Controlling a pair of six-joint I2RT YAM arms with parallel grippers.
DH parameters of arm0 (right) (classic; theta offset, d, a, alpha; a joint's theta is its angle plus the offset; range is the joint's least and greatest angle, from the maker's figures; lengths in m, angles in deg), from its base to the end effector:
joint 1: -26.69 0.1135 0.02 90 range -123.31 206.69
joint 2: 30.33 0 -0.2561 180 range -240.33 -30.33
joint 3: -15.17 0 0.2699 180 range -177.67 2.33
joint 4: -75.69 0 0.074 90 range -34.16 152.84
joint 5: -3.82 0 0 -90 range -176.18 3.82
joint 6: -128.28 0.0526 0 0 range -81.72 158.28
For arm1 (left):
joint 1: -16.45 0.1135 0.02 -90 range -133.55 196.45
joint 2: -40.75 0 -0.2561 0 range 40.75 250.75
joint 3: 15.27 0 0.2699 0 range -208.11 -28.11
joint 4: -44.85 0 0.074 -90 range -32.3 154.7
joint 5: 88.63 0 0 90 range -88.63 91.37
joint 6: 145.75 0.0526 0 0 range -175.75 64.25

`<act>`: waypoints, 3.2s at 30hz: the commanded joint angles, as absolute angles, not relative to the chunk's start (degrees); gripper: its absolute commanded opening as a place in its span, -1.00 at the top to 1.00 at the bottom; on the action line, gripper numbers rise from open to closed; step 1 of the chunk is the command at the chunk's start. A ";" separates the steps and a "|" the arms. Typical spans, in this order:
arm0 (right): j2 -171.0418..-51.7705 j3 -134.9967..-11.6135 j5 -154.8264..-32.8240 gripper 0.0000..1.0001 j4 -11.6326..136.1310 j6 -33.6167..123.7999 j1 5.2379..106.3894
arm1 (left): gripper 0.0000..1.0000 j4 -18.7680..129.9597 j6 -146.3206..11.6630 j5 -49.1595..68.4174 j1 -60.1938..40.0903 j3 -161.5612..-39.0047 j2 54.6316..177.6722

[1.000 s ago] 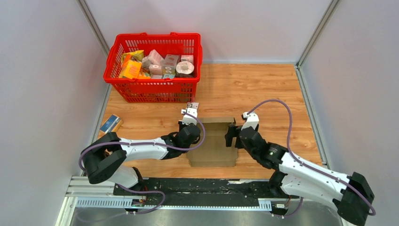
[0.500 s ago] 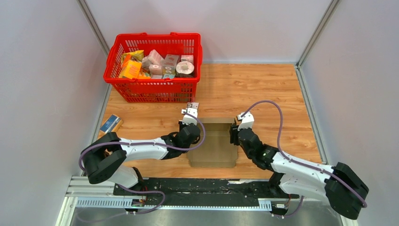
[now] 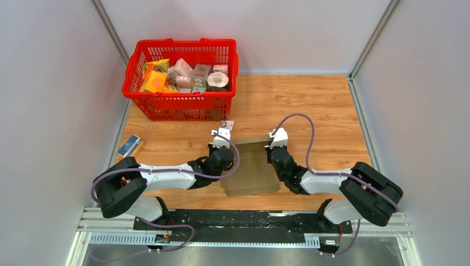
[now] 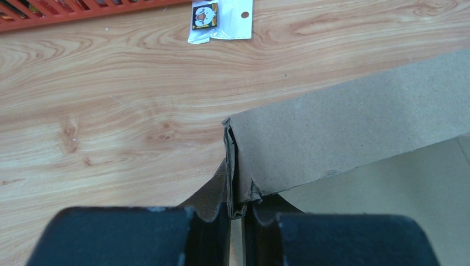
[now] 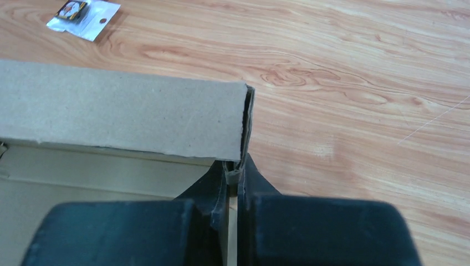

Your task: Fold the paper box

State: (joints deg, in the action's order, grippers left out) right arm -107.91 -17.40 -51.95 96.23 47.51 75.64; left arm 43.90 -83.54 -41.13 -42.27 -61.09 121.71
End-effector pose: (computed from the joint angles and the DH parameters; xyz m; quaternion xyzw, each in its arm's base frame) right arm 0.1948 0.1787 0.1241 -0.1232 0.8100 0.0352 0.5723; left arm 0.1829 -0.2326 0.1477 0.0561 0.8390 -0.0656 0.5372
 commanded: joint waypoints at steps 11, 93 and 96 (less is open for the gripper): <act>-126.65 -41.94 -10.07 1.00 56.24 91.83 87.77 | 1.00 41.35 -84.40 -41.44 -42.61 -61.86 120.29; -57.76 -41.67 -64.28 -1.00 1.78 87.85 73.88 | 1.00 95.31 -59.42 -35.48 -74.35 -94.21 129.27; -49.16 -40.04 -63.33 -1.00 6.83 87.94 73.71 | 1.00 98.04 -69.17 -26.10 -69.98 -95.79 123.47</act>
